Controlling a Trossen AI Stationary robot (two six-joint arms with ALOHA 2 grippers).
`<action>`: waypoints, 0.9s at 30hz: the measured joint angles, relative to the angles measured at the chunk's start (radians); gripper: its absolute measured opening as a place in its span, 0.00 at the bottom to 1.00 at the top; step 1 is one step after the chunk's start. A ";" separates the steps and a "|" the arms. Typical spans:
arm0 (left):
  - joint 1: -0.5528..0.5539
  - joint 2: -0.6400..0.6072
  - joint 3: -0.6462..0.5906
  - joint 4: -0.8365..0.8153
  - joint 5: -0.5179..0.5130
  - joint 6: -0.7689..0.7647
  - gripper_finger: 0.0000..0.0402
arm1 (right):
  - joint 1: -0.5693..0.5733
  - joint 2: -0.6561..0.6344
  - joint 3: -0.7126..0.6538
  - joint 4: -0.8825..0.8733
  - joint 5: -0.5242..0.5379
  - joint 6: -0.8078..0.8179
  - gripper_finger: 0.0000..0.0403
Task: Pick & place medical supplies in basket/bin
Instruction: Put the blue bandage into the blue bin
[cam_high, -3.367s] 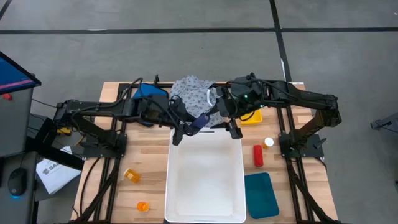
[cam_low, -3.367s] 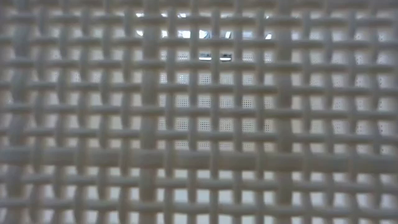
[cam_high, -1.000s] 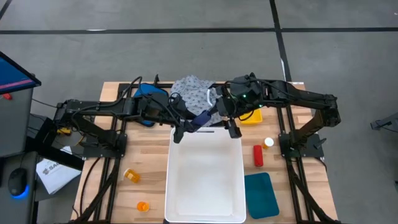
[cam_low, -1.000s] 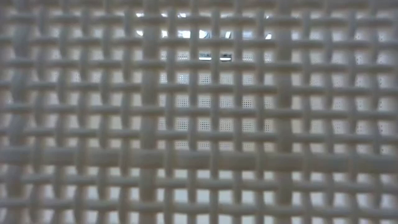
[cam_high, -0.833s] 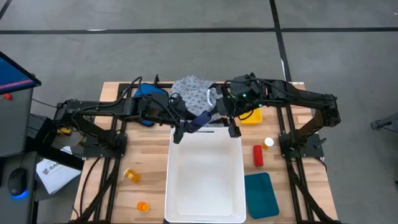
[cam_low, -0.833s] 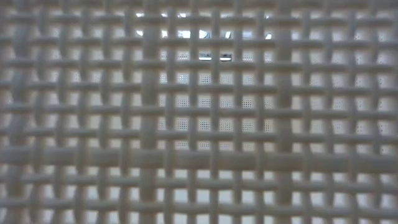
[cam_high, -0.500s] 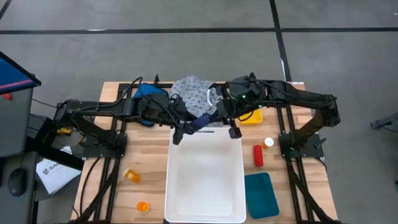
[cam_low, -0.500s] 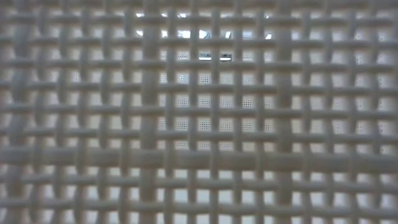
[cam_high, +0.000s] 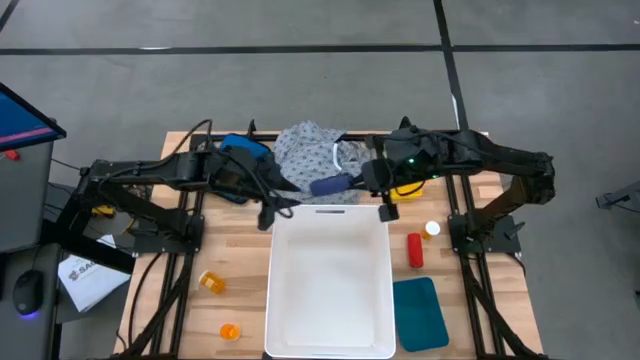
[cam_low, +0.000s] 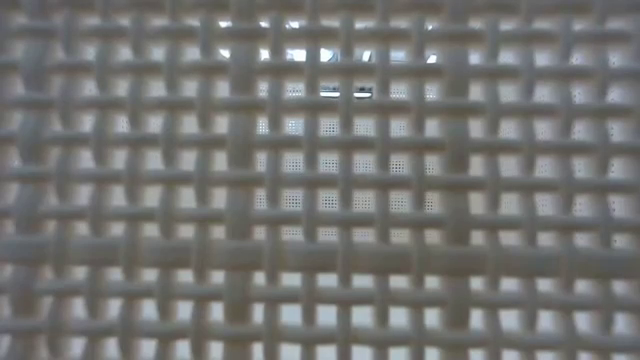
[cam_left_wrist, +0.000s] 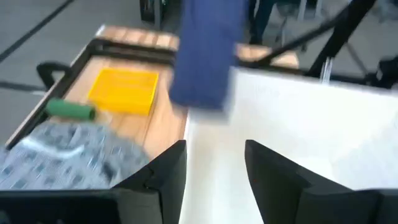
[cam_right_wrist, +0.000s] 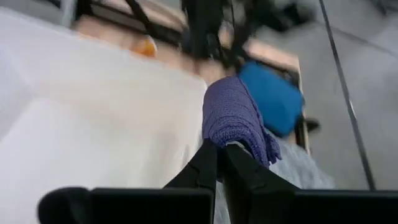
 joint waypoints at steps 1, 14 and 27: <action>-0.001 -0.014 0.000 -0.026 -0.018 0.005 0.38 | 0.001 0.000 0.010 -0.014 0.008 0.011 0.01; 0.000 -0.230 -0.001 -0.052 -0.191 0.012 0.39 | 0.113 -0.016 0.139 -0.527 -0.085 0.379 0.00; 0.000 -0.301 -0.001 -0.043 -0.210 0.019 0.39 | 0.421 -0.066 0.131 -0.553 -0.130 0.967 0.00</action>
